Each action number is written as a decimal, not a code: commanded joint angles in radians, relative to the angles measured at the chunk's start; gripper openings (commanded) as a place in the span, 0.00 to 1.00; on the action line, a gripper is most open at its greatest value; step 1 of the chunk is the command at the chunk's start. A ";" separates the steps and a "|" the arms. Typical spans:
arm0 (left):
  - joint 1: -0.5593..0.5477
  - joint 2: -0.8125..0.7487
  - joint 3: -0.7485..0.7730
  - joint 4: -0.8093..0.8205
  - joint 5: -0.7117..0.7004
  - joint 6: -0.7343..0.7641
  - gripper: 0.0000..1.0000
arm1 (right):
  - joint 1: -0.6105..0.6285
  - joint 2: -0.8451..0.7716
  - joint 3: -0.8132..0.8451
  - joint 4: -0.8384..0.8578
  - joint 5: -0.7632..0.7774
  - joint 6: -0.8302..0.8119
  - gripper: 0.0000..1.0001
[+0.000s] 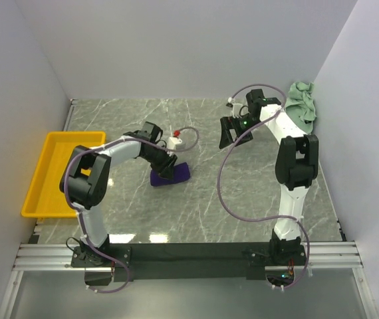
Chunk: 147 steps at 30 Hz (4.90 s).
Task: Roll the towels
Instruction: Place the rolled towel into the container, then move the towel to the center of the board
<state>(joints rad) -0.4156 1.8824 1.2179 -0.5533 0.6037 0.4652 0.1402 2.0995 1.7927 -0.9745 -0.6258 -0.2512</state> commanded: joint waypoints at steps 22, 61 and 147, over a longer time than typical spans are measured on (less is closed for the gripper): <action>0.245 -0.084 -0.029 -0.158 -0.070 -0.289 0.01 | 0.002 -0.044 0.065 -0.030 0.000 0.038 1.00; 0.902 0.087 0.289 -0.027 -0.202 -0.568 0.01 | 0.002 -0.090 -0.058 -0.003 0.012 0.040 1.00; 0.517 -0.123 0.736 -0.191 -0.390 -0.264 0.99 | -0.317 0.324 0.235 0.898 1.330 -0.545 0.74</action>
<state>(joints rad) 0.1066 1.7691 1.9007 -0.7292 0.2283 0.1818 -0.1543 2.3852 1.9976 -0.2836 0.5808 -0.6182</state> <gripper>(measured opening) 0.995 0.734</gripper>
